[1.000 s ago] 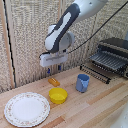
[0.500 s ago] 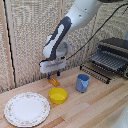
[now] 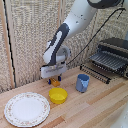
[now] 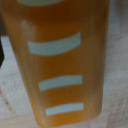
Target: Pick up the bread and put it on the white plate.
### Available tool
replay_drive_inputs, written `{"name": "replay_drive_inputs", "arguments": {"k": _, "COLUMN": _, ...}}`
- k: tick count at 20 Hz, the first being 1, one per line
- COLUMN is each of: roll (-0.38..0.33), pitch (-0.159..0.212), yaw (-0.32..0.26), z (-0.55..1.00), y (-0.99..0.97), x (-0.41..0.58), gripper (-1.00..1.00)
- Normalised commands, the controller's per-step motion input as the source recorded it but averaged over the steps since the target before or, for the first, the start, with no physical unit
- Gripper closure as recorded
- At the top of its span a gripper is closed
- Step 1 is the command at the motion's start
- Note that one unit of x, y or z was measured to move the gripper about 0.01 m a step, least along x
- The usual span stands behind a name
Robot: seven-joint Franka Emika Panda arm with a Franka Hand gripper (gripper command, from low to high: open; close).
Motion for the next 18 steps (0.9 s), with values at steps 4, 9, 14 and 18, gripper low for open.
{"name": "replay_drive_inputs", "arguments": {"k": 4, "roll": -0.022, "pitch": 0.000, "yaw": 0.012, "z": -0.01, "y": 0.02, "x": 0.036, "gripper": 1.00}}
{"name": "replay_drive_inputs", "arguments": {"k": 9, "roll": -0.060, "pitch": -0.035, "yaw": 0.003, "z": 0.00, "y": 0.19, "x": -0.013, "gripper": 1.00}}
{"name": "replay_drive_inputs", "arguments": {"k": 14, "roll": -0.036, "pitch": -0.047, "yaw": 0.002, "z": 0.06, "y": 0.13, "x": -0.045, "gripper": 1.00}}
{"name": "replay_drive_inputs", "arguments": {"k": 18, "roll": -0.009, "pitch": -0.005, "yaw": 0.049, "z": 0.79, "y": 0.13, "x": -0.096, "gripper": 1.00}}
